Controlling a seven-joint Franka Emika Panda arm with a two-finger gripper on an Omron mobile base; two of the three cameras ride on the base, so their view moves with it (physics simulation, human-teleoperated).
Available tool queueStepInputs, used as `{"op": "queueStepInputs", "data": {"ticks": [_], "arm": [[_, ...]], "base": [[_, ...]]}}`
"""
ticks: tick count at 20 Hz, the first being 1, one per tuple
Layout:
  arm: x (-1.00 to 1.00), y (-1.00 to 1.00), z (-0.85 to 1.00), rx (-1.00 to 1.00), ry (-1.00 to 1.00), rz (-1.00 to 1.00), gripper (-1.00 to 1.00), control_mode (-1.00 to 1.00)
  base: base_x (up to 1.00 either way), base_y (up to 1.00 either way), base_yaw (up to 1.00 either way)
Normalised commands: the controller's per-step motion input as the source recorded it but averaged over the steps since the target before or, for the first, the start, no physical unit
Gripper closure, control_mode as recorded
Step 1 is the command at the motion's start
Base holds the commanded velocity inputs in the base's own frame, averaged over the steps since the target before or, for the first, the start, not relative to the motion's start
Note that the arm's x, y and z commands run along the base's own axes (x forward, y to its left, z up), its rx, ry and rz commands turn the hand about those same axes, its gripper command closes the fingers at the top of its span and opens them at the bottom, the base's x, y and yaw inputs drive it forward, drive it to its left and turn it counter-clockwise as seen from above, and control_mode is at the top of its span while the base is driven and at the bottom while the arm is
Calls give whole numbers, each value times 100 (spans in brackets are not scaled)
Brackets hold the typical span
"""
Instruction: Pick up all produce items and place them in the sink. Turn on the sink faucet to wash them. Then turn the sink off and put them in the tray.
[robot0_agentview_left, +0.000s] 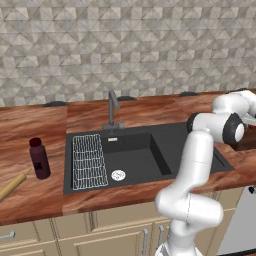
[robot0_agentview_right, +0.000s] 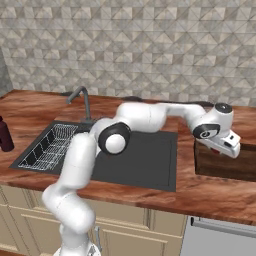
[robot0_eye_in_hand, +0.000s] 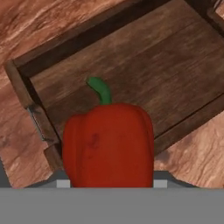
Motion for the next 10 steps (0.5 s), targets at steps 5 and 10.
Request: {"op": "queueStepInputs", "data": {"ticks": [5, 10], "arm": [[20, 0, -44, 0, 7, 0, 100, -100], [17, 0, -44, 0, 6, 0, 100, -100]], "base": [[0, 0, 0], [0, 0, 0]]}}
